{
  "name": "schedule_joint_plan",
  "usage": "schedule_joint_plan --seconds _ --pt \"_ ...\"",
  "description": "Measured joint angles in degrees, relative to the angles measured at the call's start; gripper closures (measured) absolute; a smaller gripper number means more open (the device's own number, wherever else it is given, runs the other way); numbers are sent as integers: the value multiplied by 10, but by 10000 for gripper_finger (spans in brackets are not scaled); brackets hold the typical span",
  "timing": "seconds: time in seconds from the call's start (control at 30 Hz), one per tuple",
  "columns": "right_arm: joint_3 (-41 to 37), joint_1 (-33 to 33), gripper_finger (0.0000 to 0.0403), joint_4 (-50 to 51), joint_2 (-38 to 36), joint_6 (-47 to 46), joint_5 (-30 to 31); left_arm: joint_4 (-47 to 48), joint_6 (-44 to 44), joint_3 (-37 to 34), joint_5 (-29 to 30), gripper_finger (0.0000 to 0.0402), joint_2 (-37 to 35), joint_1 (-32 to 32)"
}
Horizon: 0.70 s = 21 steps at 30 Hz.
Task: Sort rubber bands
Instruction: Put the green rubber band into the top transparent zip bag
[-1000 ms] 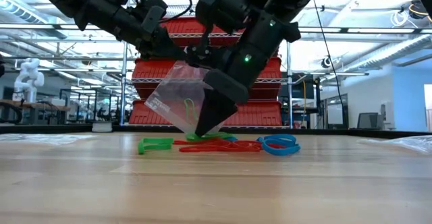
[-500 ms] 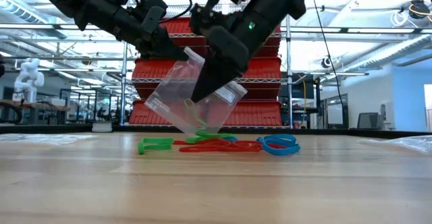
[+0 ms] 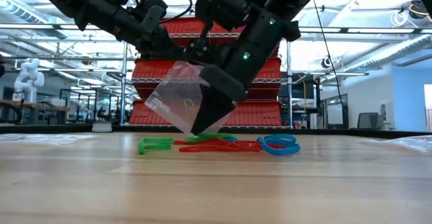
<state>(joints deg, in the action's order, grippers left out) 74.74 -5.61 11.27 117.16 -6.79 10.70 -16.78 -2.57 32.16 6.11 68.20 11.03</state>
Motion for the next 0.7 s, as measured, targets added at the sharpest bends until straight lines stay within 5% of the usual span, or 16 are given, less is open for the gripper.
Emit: schedule_joint_plan --seconds 0.3,0.7 --pt "0 7 396 7 0 3 0 3 0 0 0 402 0 0" --pt "0 6 402 35 -27 11 13 7 0 0 1 402 0 0"
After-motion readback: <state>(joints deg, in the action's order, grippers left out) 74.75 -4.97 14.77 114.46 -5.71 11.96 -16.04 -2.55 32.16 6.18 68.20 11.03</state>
